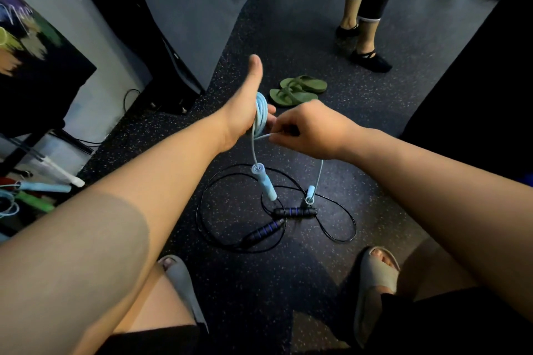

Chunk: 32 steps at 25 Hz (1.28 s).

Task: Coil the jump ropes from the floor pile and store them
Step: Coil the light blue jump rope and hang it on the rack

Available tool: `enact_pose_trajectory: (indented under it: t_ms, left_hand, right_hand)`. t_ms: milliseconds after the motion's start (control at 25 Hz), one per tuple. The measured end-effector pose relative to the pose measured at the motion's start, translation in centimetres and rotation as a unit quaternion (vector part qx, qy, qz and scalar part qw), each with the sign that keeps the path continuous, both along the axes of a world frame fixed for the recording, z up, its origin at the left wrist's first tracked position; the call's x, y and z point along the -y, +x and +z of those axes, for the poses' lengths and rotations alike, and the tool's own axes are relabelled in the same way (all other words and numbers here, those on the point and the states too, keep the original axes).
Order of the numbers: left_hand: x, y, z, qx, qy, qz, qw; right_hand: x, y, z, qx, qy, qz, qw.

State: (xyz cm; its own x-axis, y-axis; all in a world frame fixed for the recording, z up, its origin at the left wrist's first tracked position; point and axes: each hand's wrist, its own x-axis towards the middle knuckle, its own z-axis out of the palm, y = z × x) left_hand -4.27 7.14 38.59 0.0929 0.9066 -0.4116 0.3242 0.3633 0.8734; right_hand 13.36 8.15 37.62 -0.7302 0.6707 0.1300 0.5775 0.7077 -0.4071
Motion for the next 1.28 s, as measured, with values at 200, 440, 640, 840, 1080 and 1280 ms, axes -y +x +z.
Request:
enact_pose_trajectory:
  t_ms: [200, 440, 640, 840, 1080, 1280]
  left_hand:
    - [1.4, 0.9, 1.0, -0.009, -0.058, -0.167, 0.984]
    - [1.3, -0.2, 1.4, 0.099, -0.156, -0.241, 0.953]
    - [1.1, -0.9, 2.4, 0.215, -0.117, -0.176, 0.954]
    - [1.2, -0.6, 2.3, 0.272, -0.086, -0.114, 0.952]
    - [0.7, -0.8, 2.4, 0.401, -0.004, 0.030, 0.916]
    - [0.3, -0.6, 2.3, 0.447, 0.110, 0.168, 0.872]
  right_hand:
    - [-0.7, 0.8, 1.0, -0.054, -0.001, 0.027, 0.998]
    - [-1.7, 2.4, 0.5, -0.113, -0.030, 0.004, 0.993]
    - [-2.3, 2.7, -1.4, -0.136, -0.079, -0.085, 0.984]
    - [-2.2, 1.7, -2.3, -0.126, -0.143, -0.081, 0.978]
    - [-1.2, 1.4, -4.3, 0.046, -0.225, -0.053, 0.972]
    - [-0.2, 0.5, -3.7, 0.041, -0.245, -0.022, 0.968]
